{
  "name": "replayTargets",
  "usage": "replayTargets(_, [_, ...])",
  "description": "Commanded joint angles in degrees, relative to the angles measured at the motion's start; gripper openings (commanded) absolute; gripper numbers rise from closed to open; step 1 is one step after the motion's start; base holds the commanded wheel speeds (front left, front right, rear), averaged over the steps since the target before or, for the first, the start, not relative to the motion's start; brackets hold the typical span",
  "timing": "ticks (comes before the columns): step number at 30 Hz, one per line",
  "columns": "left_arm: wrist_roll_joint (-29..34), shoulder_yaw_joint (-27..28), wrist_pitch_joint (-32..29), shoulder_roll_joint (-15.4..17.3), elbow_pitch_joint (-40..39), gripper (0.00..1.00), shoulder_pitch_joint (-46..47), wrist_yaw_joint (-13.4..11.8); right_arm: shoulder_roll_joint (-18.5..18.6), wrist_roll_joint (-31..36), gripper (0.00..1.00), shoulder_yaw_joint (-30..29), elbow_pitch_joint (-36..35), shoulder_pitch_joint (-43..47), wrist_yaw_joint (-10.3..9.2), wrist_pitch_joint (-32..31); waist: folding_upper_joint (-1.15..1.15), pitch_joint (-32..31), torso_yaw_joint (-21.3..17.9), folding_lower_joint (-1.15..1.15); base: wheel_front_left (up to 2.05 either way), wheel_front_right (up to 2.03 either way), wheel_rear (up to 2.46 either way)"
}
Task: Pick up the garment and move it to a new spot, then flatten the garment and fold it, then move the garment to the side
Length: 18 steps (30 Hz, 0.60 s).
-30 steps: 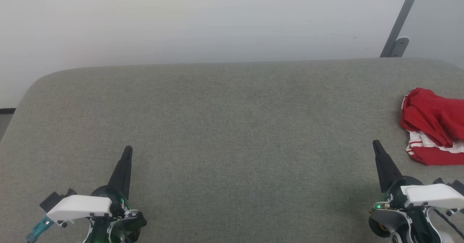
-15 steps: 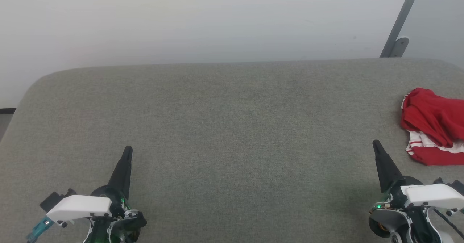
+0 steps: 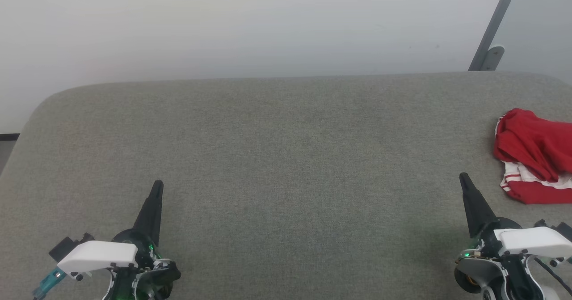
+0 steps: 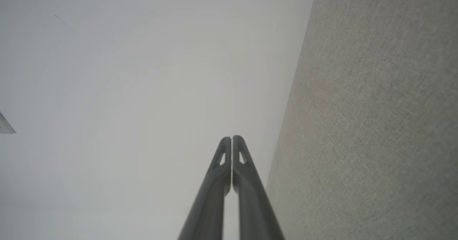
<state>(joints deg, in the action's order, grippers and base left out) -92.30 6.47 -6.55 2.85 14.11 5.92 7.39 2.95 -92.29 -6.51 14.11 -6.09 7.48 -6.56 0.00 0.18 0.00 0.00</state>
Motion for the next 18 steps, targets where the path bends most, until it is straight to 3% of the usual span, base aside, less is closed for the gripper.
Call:
replayTargets(1, [-0.22, 0.13, -0.15, -0.11, -0.16, 0.0, 0.66, 0.19, -0.22, -0.24, 0.0, -0.04, -0.2, -0.31, 0.02, -0.15, 0.0, 0.0, 0.0, 0.0, 0.0, 0.0, 0.0])
replayTargets(18, [-0.22, 0.13, -0.15, -0.11, -0.16, 0.0, 0.66, 0.19, -0.22, -0.24, 0.0, -0.04, -0.2, -0.31, 0.02, -0.14, 0.0, 0.0, 0.0, 0.0, 0.0, 0.0, 0.0])
